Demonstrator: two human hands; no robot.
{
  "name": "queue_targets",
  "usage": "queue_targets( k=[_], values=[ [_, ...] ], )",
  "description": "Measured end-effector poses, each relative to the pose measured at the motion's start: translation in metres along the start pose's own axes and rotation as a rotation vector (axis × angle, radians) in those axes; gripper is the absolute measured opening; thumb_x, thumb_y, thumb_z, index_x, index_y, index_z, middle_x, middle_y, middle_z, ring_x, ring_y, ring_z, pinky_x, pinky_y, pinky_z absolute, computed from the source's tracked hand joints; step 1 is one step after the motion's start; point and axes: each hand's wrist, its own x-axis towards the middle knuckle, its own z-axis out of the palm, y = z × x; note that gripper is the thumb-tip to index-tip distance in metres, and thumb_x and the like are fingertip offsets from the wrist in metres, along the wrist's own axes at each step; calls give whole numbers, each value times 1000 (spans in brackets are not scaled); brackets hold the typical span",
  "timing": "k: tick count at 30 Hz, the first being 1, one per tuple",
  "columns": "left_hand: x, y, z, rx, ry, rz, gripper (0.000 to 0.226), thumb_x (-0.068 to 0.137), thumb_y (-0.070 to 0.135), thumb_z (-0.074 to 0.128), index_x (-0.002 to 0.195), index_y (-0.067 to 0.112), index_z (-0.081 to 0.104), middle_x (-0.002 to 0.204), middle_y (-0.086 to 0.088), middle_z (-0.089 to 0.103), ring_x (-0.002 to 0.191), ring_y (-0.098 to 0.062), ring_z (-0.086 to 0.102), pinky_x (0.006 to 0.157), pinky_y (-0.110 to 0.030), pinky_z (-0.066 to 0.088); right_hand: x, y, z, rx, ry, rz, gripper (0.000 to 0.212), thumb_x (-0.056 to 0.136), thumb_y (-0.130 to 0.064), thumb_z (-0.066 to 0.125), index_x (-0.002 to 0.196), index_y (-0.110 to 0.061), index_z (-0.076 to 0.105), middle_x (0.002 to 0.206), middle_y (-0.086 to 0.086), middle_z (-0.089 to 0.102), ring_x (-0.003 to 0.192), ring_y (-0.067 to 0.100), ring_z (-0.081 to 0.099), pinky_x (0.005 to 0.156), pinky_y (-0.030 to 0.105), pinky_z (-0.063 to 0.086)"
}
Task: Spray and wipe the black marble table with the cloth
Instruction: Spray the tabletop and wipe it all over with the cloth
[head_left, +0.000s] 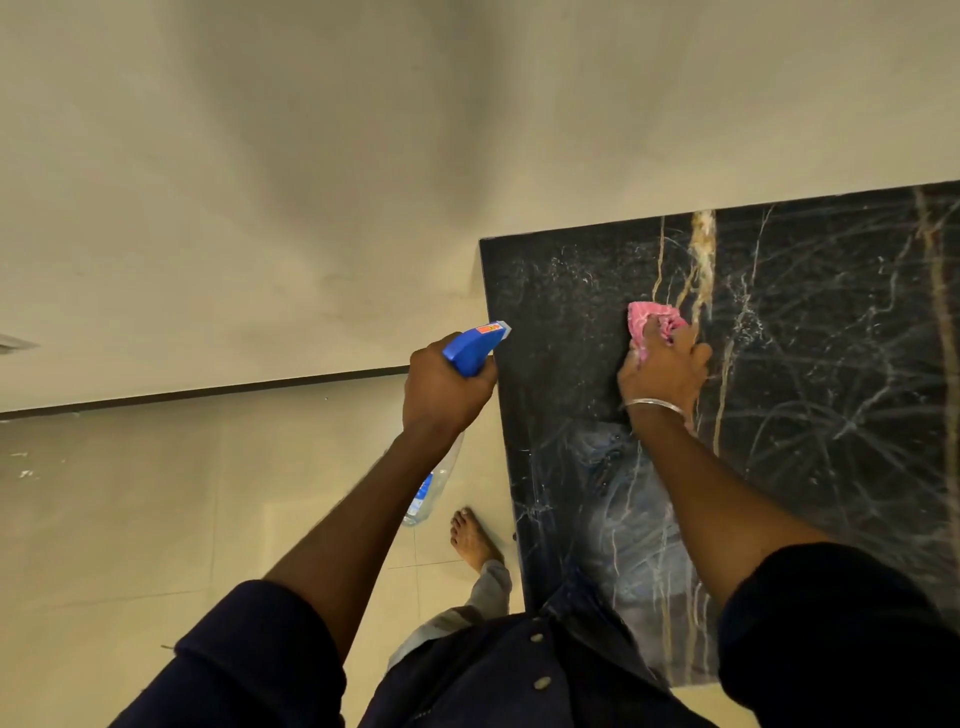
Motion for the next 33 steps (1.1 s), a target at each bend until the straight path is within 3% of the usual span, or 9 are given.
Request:
queue_targets(
  k=[2,5,8,11,15,19,24,28,33],
  values=[
    [-9,1,1,1,2,-12,11,83,18,68,84,18,58,62,1,52,57,-17,51,62,-33,51,-19,-27,5,9,-5,-67,51,83,-24,61,133,-19,51,129,19,47,104,40,45,83,43,43],
    [-21,-1,3,33,8,-8,12,83,19,68,82,22,57,60,2,52,55,-15,50,60,-32,50,-61,-71,18,-5,-40,-340,48,83,-28,62,129,-20,52,122,14,51,92,29,48,72,37,44],
    [-31,-2,7,68,12,-4,11,84,23,68,86,23,57,59,8,50,53,-10,47,57,-24,45,-94,-97,28,-6,-73,-513,40,87,-28,59,125,-18,52,113,11,55,87,22,51,73,33,46],
    [-39,2,12,86,12,-15,11,85,22,67,89,20,57,60,8,49,54,-10,47,58,-22,43,-86,-84,22,-64,-90,-600,41,89,-29,56,128,-20,48,117,12,54,91,24,51,74,35,46],
    [-47,9,17,78,40,-19,10,83,15,67,86,19,58,60,7,51,54,-10,50,58,-19,43,-53,-23,5,-65,-56,-467,48,84,-31,59,130,-24,52,120,14,52,95,32,49,72,38,43],
    [-57,15,19,63,92,-30,10,81,17,67,80,20,58,59,5,51,53,-11,48,56,-23,45,-21,33,-9,-33,-51,-283,48,82,-27,61,129,-20,54,128,18,49,106,41,47,83,46,43],
    [-67,11,19,-6,93,-48,13,81,18,67,76,24,56,59,4,51,54,-13,49,58,-27,46,-41,20,-7,-28,-17,-161,52,84,-26,63,133,-16,50,126,21,48,105,41,47,83,45,44],
    [-69,6,14,-4,52,-27,15,83,16,67,79,24,55,60,5,51,55,-12,50,58,-24,46,-87,-26,11,-91,-35,-460,48,85,-25,58,132,-16,49,122,18,51,93,31,49,74,38,45],
    [-72,-1,3,20,39,6,11,83,20,68,83,22,58,60,6,50,55,-12,47,58,-24,44,-122,-49,18,-76,-143,-726,50,84,-23,66,131,-20,48,121,13,54,95,26,52,80,35,49]
  ],
)
